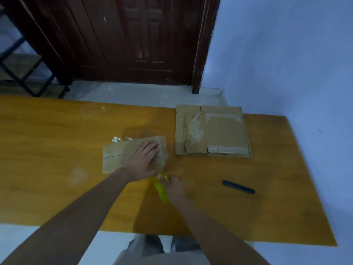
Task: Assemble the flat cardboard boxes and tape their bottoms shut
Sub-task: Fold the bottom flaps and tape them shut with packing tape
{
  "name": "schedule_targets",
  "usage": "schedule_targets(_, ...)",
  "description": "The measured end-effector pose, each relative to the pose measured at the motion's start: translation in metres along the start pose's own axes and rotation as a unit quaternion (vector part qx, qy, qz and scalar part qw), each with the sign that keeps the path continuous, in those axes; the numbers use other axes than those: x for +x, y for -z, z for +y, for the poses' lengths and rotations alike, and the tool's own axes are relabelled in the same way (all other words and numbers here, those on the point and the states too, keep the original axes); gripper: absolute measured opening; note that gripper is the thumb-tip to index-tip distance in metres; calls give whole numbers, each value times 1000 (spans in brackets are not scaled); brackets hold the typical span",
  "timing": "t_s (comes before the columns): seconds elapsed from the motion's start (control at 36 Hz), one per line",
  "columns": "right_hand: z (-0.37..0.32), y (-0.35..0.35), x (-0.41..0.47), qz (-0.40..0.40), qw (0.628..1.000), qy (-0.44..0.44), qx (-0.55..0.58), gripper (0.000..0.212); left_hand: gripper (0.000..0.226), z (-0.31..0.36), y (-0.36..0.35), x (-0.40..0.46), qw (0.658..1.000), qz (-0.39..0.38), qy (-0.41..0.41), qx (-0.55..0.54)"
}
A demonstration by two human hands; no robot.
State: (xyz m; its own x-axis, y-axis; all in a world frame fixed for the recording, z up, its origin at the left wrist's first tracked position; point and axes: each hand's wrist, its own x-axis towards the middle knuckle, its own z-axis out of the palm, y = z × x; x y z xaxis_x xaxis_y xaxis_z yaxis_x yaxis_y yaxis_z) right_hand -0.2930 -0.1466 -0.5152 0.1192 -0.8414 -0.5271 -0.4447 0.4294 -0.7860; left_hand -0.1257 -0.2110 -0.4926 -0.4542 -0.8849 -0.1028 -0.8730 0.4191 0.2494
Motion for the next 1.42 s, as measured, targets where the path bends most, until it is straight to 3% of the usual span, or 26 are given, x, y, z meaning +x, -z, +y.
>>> schedule_targets(0.06, -7, 7, 7, -12, 999, 14, -27, 92, 92, -1, 2, 2, 1000, -14, 5, 17)
schedule_targets(0.11, -20, 17, -4, -26, 997, 17, -73, 52, 84, -3, 4, 4, 1000, -11, 6, 25)
schedule_targets(0.17, -18, 25, -12, -35, 998, 13, -44, 29, 82, -5, 3, 5, 999, -18, 9, 31)
schedule_targets(0.36, 8, 46, -22, -30, 998, 46, 37, 13, 76, 7, 2, 2, 999, -25, 32, 34)
schedule_targets(0.56, 12, 58, -21, -24, 998, 18, 48, 21, 74, 23, 0, 5, 997, 10, 77, 2)
schedule_targets(0.67, 27, 55, -13, -11, 995, -2, -100, 44, 74, 28, -1, 6, 995, 28, 97, -7)
schedule_targets(0.78, 33, 62, -12, 4, 984, 0, -175, 48, 73, 28, -2, 8, 994, 35, 101, -23)
schedule_targets(0.94, 46, 83, -18, -34, 985, 54, -159, 45, 73, 30, -5, 9, 992, 61, 107, -34)
schedule_targets(1.03, 55, 97, -27, -35, 988, 76, -131, 32, 73, 31, -8, 10, 990, 72, 110, -41)
schedule_targets(1.14, 50, 99, -27, -11, 967, 119, -224, 35, 73, 35, -10, 12, 988, 72, 126, -50)
schedule_targets(1.42, 48, 87, -17, 23, 934, -6, -357, 49, 68, 46, -9, 10, 982, 85, 153, -71)
